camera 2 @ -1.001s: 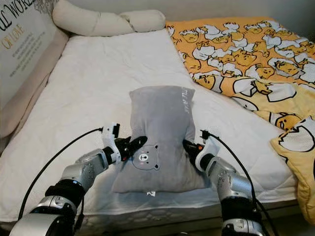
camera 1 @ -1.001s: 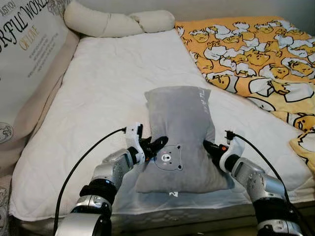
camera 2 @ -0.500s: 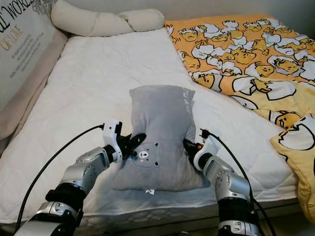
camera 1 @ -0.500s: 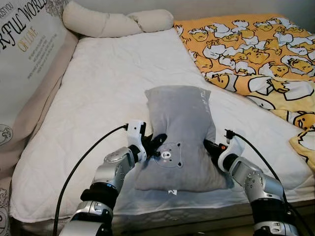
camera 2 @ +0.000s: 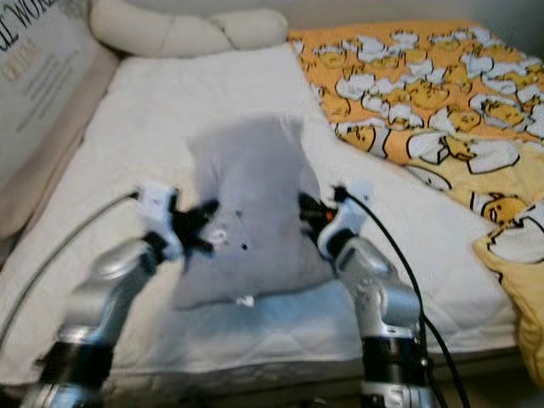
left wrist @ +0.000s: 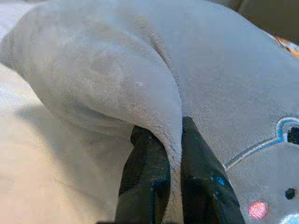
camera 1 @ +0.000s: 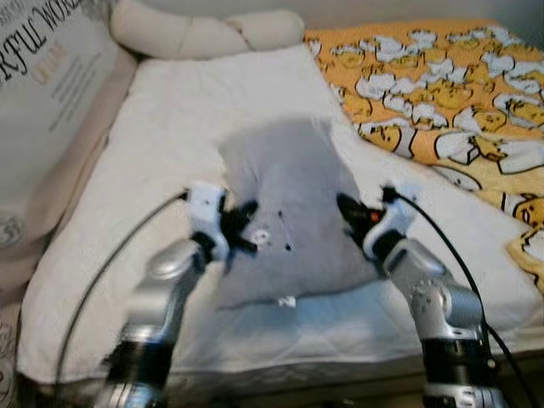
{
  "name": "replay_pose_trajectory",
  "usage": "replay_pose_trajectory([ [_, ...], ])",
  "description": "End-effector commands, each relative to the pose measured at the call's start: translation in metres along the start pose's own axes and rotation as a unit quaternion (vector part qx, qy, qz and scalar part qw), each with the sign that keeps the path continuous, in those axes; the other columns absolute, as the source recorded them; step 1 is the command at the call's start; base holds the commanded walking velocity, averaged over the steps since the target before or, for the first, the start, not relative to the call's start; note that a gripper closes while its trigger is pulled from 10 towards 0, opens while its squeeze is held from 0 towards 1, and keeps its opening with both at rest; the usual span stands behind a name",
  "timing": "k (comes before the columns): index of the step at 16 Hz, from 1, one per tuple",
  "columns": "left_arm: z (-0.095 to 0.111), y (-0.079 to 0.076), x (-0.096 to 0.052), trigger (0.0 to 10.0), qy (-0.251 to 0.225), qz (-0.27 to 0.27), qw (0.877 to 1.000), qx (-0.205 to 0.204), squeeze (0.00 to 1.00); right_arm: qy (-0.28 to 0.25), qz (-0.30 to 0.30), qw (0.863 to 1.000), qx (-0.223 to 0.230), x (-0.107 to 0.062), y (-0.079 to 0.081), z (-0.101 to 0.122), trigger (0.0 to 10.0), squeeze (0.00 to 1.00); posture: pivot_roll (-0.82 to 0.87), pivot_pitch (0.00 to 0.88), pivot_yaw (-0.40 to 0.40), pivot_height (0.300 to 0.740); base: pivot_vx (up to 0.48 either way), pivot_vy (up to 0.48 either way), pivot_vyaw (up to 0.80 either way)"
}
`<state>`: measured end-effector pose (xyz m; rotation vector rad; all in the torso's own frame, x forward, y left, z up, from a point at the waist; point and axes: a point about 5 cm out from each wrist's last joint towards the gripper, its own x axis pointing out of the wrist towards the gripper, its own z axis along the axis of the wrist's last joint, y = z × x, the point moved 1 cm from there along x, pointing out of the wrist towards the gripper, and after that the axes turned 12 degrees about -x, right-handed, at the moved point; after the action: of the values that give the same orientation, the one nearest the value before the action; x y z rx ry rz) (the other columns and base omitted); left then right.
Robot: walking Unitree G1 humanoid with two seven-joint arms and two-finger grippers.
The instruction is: Clean up the room
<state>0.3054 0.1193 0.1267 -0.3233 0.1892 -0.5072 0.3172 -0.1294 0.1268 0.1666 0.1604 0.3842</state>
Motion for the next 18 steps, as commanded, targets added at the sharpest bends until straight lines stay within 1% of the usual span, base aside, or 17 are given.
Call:
replay_pose_trajectory([
  [1,0.018,-0.012,-0.005,0.0,-0.028,-0.004,0.999,0.016,0.0,-0.056,0.019,0.998,-0.022,0.001,0.015,0.022,0.0,0.0,-0.08,0.0,0.051,0.74,0.0,0.0,0.0],
  [2,0.022,-0.017,-0.009,0.0,-0.033,-0.002,0.999,0.034,0.0,-0.067,0.027,0.997,-0.027,-0.002,0.021,0.025,0.8,0.0,-0.07,0.0,0.049,0.74,0.0,0.0,0.0],
  [3,0.021,-0.019,-0.014,10.0,-0.033,0.012,0.997,0.062,0.0,-0.056,0.039,0.996,-0.055,-0.005,0.026,0.021,10.0,0.0,-0.07,0.0,0.044,0.74,0.0,0.0,0.0],
  [4,0.017,-0.018,-0.018,10.0,-0.029,0.029,0.997,0.069,0.0,-0.051,0.051,0.993,-0.088,-0.007,0.03,0.018,10.0,0.0,-0.06,0.0,0.045,0.74,0.0,0.0,0.0],
  [5,0.016,-0.016,-0.02,10.0,-0.026,0.037,0.997,0.065,0.0,-0.05,0.05,0.993,-0.094,-0.008,0.031,0.017,10.0,0.0,-0.06,0.0,0.045,0.74,0.0,0.0,0.0],
  [6,0.014,-0.014,-0.025,10.0,-0.024,0.055,0.997,0.057,0.0,-0.049,0.049,0.994,-0.09,-0.01,0.033,0.015,10.0,0.0,-0.07,0.0,0.046,0.74,0.0,0.0,0.8],
  [7,0.012,-0.011,-0.032,10.0,-0.017,0.076,0.995,0.058,0.0,-0.051,0.054,0.993,-0.089,-0.013,0.036,0.014,10.0,0.0,-0.07,0.0,0.047,0.74,0.0,0.0,0.8],
  [9,0.012,-0.009,-0.039,10.0,-0.013,0.091,0.993,0.07,0.0,-0.048,0.051,0.994,-0.083,-0.016,0.038,0.012,10.0,0.0,-0.06,0.0,0.047,0.74,0.0,0.0,0.8],
  [10,0.012,-0.009,-0.039,10.0,-0.012,0.093,0.993,0.07,0.0,-0.048,0.052,0.994,-0.081,-0.017,0.038,0.011,10.0,0.0,-0.06,0.0,0.047,0.74,0.0,0.0,0.8],
  [12,0.012,-0.008,-0.041,10.0,-0.004,0.1,0.991,0.093,0.0,-0.032,0.064,0.995,-0.073,-0.019,0.04,0.007,10.0,0.0,-0.06,0.0,0.048,0.74,0.0,0.0,0.8],
  [15,0.014,-0.007,-0.041,10.0,-0.003,0.108,0.99,0.095,0.0,-0.02,0.063,0.996,-0.064,-0.02,0.04,0.003,10.0,0.0,-0.06,0.0,0.044,0.74,0.0,0.0,0.8],
  [18,0.015,-0.007,-0.039,10.0,-0.003,0.111,0.989,0.102,0.0,-0.007,0.052,0.998,-0.047,-0.021,0.034,-0.001,10.0,0.0,-0.06,0.0,0.048,0.74,0.0,0.0,0.8],
])
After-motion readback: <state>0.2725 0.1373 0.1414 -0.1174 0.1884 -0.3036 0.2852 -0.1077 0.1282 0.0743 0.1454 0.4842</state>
